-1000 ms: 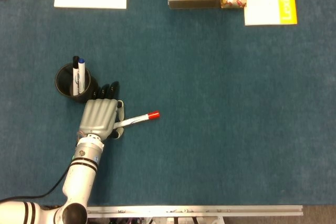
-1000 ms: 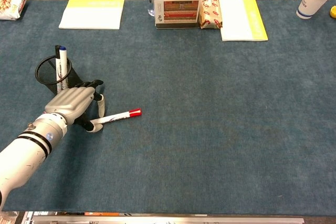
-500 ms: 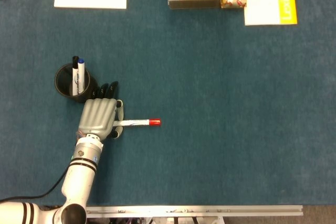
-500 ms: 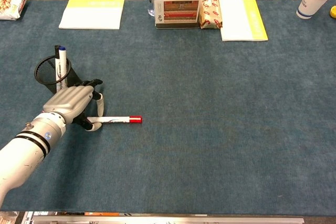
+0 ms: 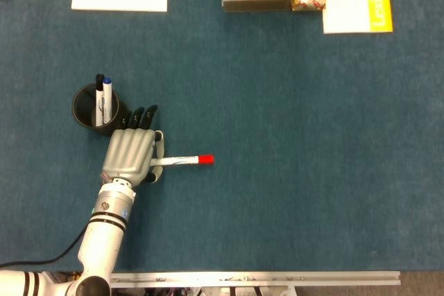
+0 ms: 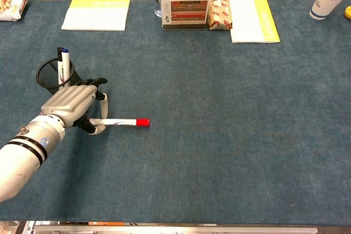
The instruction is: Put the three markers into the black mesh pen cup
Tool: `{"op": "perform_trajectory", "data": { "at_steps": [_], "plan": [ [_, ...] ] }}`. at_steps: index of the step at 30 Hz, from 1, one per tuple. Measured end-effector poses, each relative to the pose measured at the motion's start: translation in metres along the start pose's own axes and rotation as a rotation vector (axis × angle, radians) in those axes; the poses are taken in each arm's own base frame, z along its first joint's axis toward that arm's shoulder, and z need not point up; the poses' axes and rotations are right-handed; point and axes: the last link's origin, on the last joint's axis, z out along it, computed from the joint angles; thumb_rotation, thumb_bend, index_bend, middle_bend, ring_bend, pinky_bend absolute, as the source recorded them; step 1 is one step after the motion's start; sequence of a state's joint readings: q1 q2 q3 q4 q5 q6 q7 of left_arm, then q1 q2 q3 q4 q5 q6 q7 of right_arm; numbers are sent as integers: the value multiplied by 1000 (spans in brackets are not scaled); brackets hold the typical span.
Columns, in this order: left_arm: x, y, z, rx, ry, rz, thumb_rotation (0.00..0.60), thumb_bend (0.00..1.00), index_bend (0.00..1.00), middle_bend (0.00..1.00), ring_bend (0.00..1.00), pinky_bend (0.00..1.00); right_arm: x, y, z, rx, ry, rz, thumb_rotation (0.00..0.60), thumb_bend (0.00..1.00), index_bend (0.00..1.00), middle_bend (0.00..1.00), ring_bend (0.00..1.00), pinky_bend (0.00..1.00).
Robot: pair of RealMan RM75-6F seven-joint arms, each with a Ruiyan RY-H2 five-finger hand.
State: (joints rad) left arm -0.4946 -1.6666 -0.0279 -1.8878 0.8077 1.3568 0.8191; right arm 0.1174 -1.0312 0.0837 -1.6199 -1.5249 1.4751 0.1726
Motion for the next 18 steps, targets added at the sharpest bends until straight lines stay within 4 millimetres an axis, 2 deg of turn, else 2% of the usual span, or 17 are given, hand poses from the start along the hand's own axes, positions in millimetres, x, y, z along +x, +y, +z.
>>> {"op": "perform_trajectory", "data": {
  "at_steps": [18],
  "plan": [
    [24, -2, -17, 6, 56, 64, 600, 292, 597, 58, 0, 69, 0, 0, 0, 0, 1, -2, 600, 0, 133, 188, 109, 384]
  ]
}}
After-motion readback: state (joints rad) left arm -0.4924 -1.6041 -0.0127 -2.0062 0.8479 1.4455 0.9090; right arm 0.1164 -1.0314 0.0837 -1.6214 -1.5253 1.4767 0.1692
